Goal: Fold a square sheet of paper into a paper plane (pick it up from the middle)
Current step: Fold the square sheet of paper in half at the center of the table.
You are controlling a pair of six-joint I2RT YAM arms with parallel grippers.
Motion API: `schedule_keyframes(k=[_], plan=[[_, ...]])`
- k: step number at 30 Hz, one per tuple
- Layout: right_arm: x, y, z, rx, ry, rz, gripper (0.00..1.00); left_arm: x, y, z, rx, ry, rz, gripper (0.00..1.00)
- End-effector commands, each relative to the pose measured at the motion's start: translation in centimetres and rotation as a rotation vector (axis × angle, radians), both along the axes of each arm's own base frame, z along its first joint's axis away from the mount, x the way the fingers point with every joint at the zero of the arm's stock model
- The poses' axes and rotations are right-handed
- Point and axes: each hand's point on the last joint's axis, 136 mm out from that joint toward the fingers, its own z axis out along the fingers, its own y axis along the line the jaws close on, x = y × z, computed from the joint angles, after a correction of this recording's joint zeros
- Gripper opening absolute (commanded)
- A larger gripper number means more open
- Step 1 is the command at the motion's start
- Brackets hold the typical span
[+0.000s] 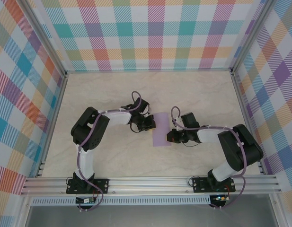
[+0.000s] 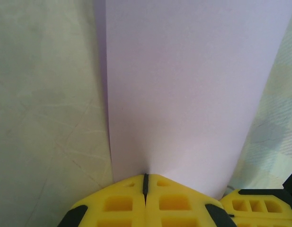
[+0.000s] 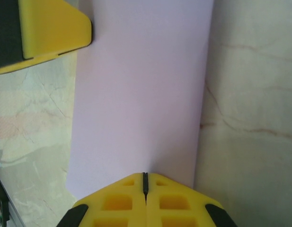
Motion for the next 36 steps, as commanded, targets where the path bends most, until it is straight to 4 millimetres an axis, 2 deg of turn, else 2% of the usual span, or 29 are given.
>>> schedule_keyframes(k=[1,6,11,16,19,22,24,27,32,36], plan=[[-3.2,-1.5,-2.0,-0.04,0.12,-0.027,0.0,-7.7,10.6,-10.6,0.526,0.267,-0.03,0.0],[-4.0,-1.4,-1.6,-0.013,0.129,-0.047,0.0,-5.5,8.7,-9.2,0.471,0.201,-0.094,0.0],[-4.4,-0.2,-1.4,0.006,0.126,-0.048,0.0,-3.1,6.8,-7.7,0.423,0.139,-0.148,0.0],[-5.5,-0.2,-1.5,-0.019,0.126,-0.022,0.0,-1.9,6.4,-7.2,0.421,0.12,-0.179,0.0],[-5.4,-0.2,0.0,-0.014,0.081,0.006,0.0,-1.7,6.4,-7.2,0.416,0.118,-0.191,0.0],[-3.9,0.2,2.4,-0.014,0.009,0.014,0.0,-1.6,6.1,-7.0,0.399,0.112,-0.204,0.0],[-2.1,0.9,4.2,0.002,-0.048,0.006,0.0,-1.5,5.9,-6.9,0.391,0.109,-0.209,0.0],[0.6,2.0,5.4,0.017,-0.082,-0.007,0.0,-1.5,5.8,-6.9,0.389,0.109,-0.212,0.0],[3.6,3.2,3.8,0.022,-0.05,-0.005,0.0,-1.5,5.9,-6.7,0.391,0.107,-0.213,0.0],[4.2,3.0,2.3,0.002,-0.024,-0.005,0.0,-1.5,5.8,-6.5,0.387,0.107,-0.21,0.0]])
